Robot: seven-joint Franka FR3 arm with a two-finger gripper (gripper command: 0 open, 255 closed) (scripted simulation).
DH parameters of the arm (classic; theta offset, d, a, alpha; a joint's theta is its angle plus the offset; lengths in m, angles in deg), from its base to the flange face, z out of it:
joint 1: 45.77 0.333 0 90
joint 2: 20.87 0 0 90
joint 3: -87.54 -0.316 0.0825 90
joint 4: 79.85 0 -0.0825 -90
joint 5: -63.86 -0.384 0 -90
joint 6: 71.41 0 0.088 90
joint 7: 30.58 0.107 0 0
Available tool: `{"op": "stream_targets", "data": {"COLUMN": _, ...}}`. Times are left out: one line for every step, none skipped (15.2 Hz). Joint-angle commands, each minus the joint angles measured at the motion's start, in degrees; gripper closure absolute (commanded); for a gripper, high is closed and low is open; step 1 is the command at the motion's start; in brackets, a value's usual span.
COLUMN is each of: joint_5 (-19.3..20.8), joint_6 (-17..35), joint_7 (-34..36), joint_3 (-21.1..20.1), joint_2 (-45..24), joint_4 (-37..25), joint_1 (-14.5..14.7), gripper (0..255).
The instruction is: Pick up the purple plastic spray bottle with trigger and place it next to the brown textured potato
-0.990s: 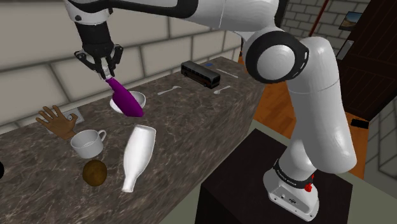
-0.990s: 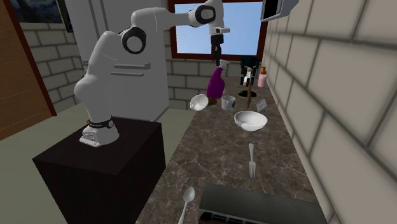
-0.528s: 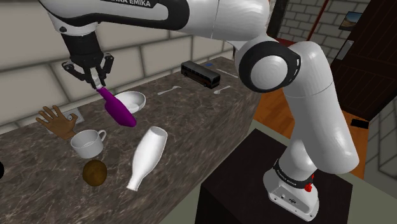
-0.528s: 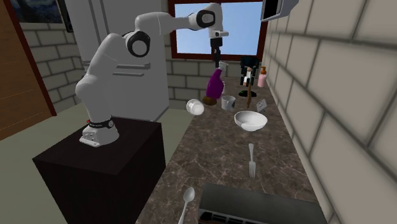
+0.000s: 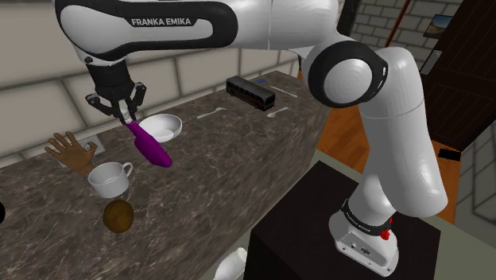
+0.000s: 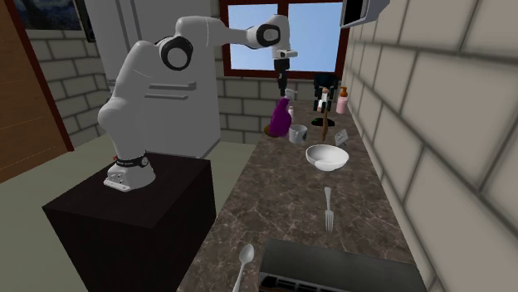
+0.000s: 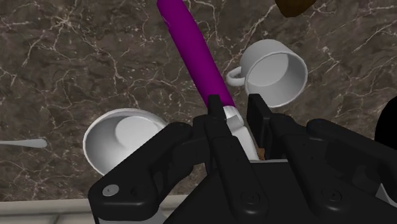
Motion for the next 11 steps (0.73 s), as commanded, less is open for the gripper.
{"op": "stream_targets", "data": {"joint_5": -0.03, "joint_6": 2.01, "joint_7": 0.18, "joint_3": -0.01, "joint_2": 0.51, "joint_4": 2.5, "joint_1": -0.24, "gripper": 255}}
{"op": "stream_targets", "data": {"joint_5": -0.03, "joint_6": 2.88, "joint_7": 0.27, "joint_3": -0.02, "joint_2": 0.68, "joint_4": 3.55, "joint_1": -0.33, "gripper": 255}}
{"op": "stream_targets", "data": {"joint_5": -0.02, "joint_6": 3.74, "joint_7": 0.36, "joint_3": -0.02, "joint_2": 0.82, "joint_4": 4.55, "joint_1": -0.41, "gripper": 255}}
{"op": "stream_targets", "data": {"joint_5": -0.02, "joint_6": 4.57, "joint_7": 0.45, "joint_3": -0.02, "joint_2": 0.94, "joint_4": 5.51, "joint_1": -0.48, "gripper": 255}}
{"op": "stream_targets", "data": {"joint_5": 0.0, "joint_6": 5.4, "joint_7": 0.53, "joint_3": -0.01, "joint_2": 1.03, "joint_4": 6.43, "joint_1": -0.55, "gripper": 255}}
{"op": "stream_targets", "data": {"joint_5": 0.01, "joint_6": 6.21, "joint_7": 0.62, "joint_3": -0.01, "joint_2": 1.1, "joint_4": 7.32, "joint_1": -0.61, "gripper": 255}}
{"op": "stream_targets", "data": {"joint_5": 0.03, "joint_6": 7.0, "joint_7": 0.7, "joint_3": 0.0, "joint_2": 1.15, "joint_4": 8.17, "joint_1": -0.67, "gripper": 255}}
{"op": "stream_targets", "data": {"joint_5": 0.05, "joint_6": 7.78, "joint_7": 0.79, "joint_3": 0.01, "joint_2": 1.17, "joint_4": 8.99, "joint_1": -0.72, "gripper": 255}}
{"op": "stream_targets", "data": {"joint_5": 0.08, "joint_6": 8.55, "joint_7": 0.87, "joint_3": 0.02, "joint_2": 1.18, "joint_4": 9.77, "joint_1": -0.77, "gripper": 255}}
{"op": "stream_targets", "data": {"joint_5": 0.11, "joint_6": 9.31, "joint_7": 0.96, "joint_3": 0.03, "joint_2": 1.18, "joint_4": 10.53, "joint_1": -0.82, "gripper": 255}}
{"op": "stream_targets", "data": {"joint_5": 0.14, "joint_6": 10.06, "joint_7": 1.04, "joint_3": 0.05, "joint_2": 1.15, "joint_4": 11.26, "joint_1": -0.86, "gripper": 255}}
